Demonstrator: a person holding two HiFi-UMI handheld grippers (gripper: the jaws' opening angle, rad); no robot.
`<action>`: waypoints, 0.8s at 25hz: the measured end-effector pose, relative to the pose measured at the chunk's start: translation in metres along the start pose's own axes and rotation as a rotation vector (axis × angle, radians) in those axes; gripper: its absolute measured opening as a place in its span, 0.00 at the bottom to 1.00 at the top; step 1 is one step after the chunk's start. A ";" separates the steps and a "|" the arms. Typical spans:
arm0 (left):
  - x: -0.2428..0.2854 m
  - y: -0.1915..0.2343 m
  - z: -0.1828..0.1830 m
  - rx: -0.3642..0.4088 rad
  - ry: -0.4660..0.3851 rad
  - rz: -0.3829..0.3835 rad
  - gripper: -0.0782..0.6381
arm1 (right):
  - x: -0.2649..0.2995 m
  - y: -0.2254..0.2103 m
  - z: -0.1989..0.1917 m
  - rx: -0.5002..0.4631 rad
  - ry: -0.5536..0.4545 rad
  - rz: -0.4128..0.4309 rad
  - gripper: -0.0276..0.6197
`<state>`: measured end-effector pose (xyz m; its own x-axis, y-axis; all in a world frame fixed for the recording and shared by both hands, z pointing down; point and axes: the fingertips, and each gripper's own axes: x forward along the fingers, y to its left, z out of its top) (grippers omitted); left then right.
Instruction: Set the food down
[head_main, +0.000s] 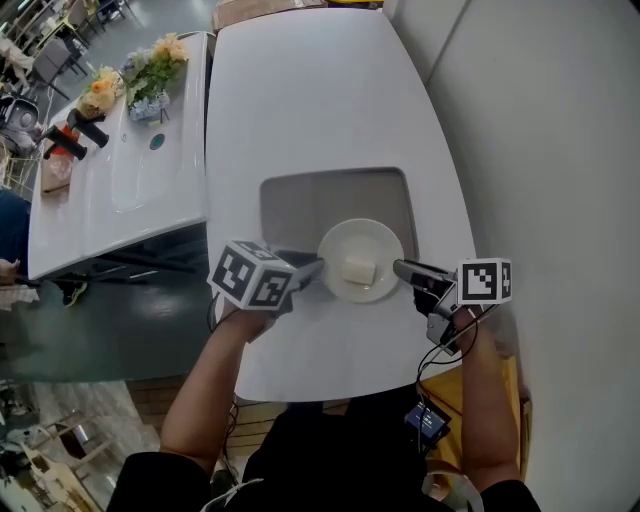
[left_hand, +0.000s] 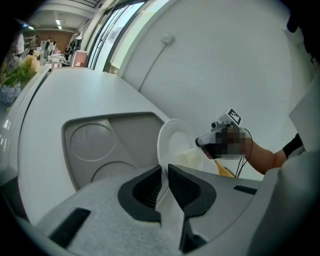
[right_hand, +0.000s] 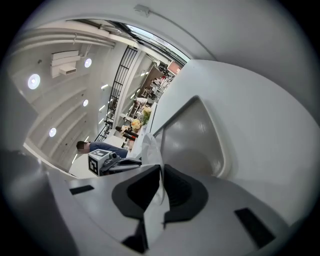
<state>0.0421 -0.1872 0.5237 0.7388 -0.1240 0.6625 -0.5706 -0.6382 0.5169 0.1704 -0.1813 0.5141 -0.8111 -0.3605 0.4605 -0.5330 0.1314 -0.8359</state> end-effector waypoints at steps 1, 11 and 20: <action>0.002 0.004 0.005 0.005 0.000 0.008 0.16 | 0.003 0.000 0.007 -0.013 -0.005 0.012 0.08; 0.022 0.044 0.040 0.052 0.019 0.093 0.16 | 0.024 -0.025 0.052 -0.055 -0.008 -0.029 0.08; 0.030 0.065 0.037 0.106 0.075 0.164 0.16 | 0.045 -0.040 0.055 -0.110 0.027 -0.091 0.08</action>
<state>0.0403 -0.2608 0.5567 0.6081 -0.1784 0.7736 -0.6370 -0.6912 0.3413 0.1683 -0.2535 0.5523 -0.7633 -0.3512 0.5423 -0.6270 0.2005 -0.7527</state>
